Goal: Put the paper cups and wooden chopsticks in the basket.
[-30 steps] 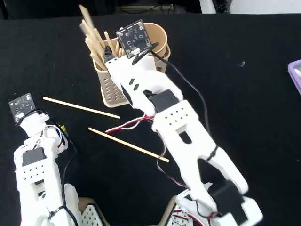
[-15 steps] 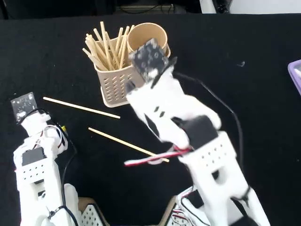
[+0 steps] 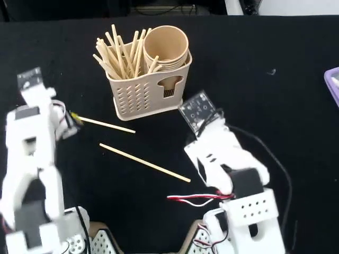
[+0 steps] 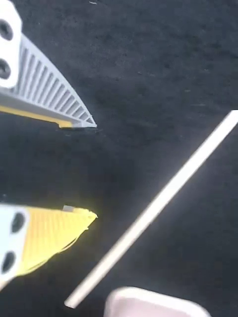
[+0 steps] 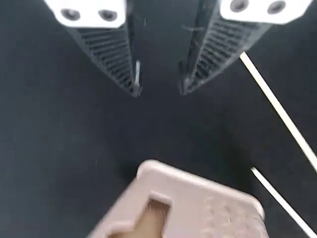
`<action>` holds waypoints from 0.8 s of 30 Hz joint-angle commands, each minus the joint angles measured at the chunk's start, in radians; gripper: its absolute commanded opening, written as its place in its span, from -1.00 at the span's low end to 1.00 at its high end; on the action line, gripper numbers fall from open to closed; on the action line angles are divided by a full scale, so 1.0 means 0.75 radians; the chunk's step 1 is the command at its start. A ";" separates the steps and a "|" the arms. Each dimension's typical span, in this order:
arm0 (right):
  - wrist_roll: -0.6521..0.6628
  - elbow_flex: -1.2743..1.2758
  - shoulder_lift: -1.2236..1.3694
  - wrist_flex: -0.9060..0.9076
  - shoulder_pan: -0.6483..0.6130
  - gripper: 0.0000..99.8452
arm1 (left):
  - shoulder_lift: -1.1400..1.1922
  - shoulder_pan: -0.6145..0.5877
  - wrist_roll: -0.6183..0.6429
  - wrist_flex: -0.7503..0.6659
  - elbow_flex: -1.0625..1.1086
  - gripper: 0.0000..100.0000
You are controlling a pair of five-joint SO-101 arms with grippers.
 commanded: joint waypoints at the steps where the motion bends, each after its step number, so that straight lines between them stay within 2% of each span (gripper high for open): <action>1: 0.000 0.253 -0.130 -0.168 0.078 -0.74 | 0.323 0.028 0.108 0.018 -0.429 -0.48; 5: -0.086 0.427 -0.195 -0.276 0.084 -0.74 | 0.554 0.034 0.243 0.018 -0.647 -0.48; 13: -0.094 0.545 -0.302 -0.301 0.086 -0.74 | 0.941 0.095 0.219 0.025 -0.836 -0.48; 19: -0.094 0.551 -0.353 -0.295 0.088 -0.74 | 1.004 0.124 -0.045 0.354 -0.938 -0.49; 24: -0.096 0.551 -0.355 -0.297 0.088 -0.74 | 1.019 0.109 -0.243 0.518 -1.018 -0.70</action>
